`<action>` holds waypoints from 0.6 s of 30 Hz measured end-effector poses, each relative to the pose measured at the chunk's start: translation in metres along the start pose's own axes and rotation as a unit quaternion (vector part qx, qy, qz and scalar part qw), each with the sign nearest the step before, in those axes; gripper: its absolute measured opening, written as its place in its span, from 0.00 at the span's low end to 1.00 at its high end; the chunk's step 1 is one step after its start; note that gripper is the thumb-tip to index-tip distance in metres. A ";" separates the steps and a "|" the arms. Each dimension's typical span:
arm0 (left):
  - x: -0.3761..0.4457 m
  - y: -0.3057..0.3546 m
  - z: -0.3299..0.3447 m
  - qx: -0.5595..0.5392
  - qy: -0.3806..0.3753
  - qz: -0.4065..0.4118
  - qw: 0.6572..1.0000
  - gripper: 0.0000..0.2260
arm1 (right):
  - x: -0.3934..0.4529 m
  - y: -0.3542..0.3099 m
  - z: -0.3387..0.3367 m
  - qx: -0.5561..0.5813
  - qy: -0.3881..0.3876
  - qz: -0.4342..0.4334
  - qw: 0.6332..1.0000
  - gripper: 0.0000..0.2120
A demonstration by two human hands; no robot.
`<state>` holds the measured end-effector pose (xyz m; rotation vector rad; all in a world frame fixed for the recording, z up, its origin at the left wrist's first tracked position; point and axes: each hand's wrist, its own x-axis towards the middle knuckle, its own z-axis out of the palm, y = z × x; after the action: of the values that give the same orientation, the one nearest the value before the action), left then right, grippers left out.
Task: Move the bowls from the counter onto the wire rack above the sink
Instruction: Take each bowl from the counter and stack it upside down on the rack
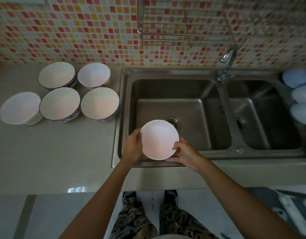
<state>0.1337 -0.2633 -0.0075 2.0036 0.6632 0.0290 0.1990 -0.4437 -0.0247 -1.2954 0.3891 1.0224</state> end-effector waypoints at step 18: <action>-0.002 -0.053 0.100 0.361 -0.031 0.081 0.929 0.28 | 0.029 -0.051 -0.118 0.044 0.120 -0.057 0.990 0.27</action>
<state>0.1373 -0.3254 -0.1016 2.7521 0.5007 -0.2089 0.2892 -0.5361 -0.0491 -1.3487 0.5318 0.7482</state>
